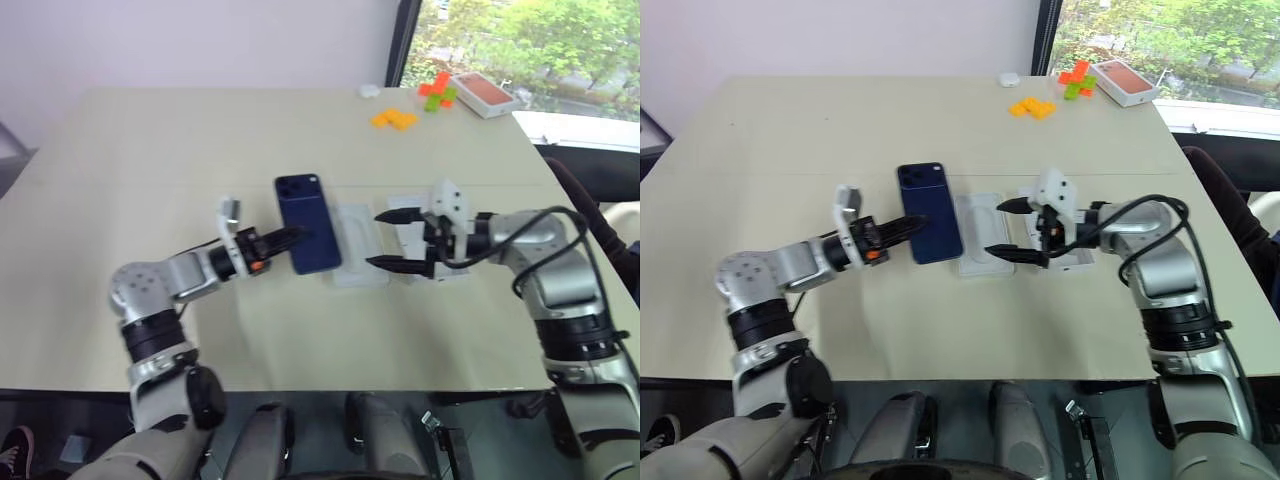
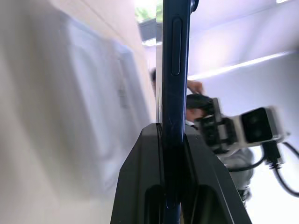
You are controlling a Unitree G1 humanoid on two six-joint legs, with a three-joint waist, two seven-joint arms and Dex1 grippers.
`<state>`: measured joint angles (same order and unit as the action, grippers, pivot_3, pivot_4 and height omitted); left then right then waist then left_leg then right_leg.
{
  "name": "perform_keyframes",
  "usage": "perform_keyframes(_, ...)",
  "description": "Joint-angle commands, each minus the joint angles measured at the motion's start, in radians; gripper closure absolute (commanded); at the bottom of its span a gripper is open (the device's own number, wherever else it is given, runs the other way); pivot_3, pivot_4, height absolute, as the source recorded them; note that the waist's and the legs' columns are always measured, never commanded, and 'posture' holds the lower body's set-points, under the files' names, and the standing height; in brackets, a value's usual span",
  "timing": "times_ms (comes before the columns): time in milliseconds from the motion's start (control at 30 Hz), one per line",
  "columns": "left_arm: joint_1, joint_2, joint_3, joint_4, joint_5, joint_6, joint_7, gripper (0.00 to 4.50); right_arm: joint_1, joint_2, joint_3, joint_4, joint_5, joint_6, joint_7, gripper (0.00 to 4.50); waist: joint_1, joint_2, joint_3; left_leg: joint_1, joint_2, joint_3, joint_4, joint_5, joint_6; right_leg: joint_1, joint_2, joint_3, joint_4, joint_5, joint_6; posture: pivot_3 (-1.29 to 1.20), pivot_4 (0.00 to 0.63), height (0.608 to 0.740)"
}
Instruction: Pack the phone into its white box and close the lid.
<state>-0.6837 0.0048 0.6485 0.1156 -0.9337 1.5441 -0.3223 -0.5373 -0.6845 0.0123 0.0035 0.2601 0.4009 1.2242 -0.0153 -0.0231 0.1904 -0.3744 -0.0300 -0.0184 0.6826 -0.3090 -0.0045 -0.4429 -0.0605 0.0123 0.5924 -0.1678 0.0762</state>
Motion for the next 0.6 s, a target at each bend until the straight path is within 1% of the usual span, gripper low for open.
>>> perform_keyframes(33,-0.022,-0.064,0.021,-0.021,-0.033,-0.036,0.076,4.5,0.006,-0.026,-0.045,0.027,0.011,-0.067,-0.013,0.04,-0.008,0.0,0.0,0.001,0.001,0.001,0.0,0.0,0.0,0.0,0.001,0.001,0.0,0.0,0.0,0.0,0.15,0.74)
perform_keyframes(100,-0.013,-0.077,0.008,-0.022,-0.022,-0.063,0.099,4.5,0.008,-0.03,-0.048,0.029,0.023,-0.069,-0.016,0.04,-0.009,0.0,0.001,0.002,0.004,0.002,-0.001,0.0,0.0,-0.001,0.005,0.002,0.001,0.0,0.0,0.0,0.15,0.74)
perform_keyframes(233,-0.017,-0.114,0.02,0.017,-0.042,-0.075,0.152,4.5,0.015,-0.048,-0.063,0.034,0.033,-0.064,-0.029,0.04,-0.002,-0.001,0.002,0.002,0.007,0.001,0.0,0.003,-0.005,-0.001,0.014,0.003,0.001,0.0,0.0,0.0,0.15,0.74)
perform_keyframes(333,-0.003,-0.118,-0.007,0.007,-0.036,-0.097,0.162,4.5,0.019,-0.059,-0.064,0.043,0.031,-0.079,-0.04,0.04,0.001,-0.001,0.002,0.001,0.007,0.001,0.0,0.003,-0.006,-0.001,0.014,0.003,0.001,-0.001,0.0,0.0,0.15,0.74)
perform_keyframes(400,-0.008,-0.117,0.0,0.03,-0.042,-0.105,0.171,4.5,0.02,-0.062,-0.063,0.043,0.035,-0.084,-0.047,0.04,0.003,-0.001,0.002,0.0,0.006,0.001,0.0,0.003,-0.006,-0.001,0.013,0.003,0.0,-0.001,0.0,0.0,0.15,0.74)
perform_keyframes(500,-0.014,-0.099,-0.04,0.068,-0.015,-0.127,0.159,4.5,0.022,-0.059,-0.058,0.042,0.032,-0.094,-0.058,0.04,0.003,-0.001,0.002,0.0,0.006,0.001,0.0,0.003,-0.005,-0.001,0.012,0.004,0.0,-0.001,0.0,0.0,0.15,0.74)
perform_keyframes(600,-0.015,-0.083,-0.079,0.098,-0.007,-0.108,0.154,4.5,0.021,-0.053,-0.055,0.037,0.037,-0.095,-0.068,0.04,0.004,-0.001,0.002,0.001,0.006,0.001,0.0,0.003,-0.005,-0.001,0.012,0.004,0.0,0.0,0.0,0.0,0.15,0.74)
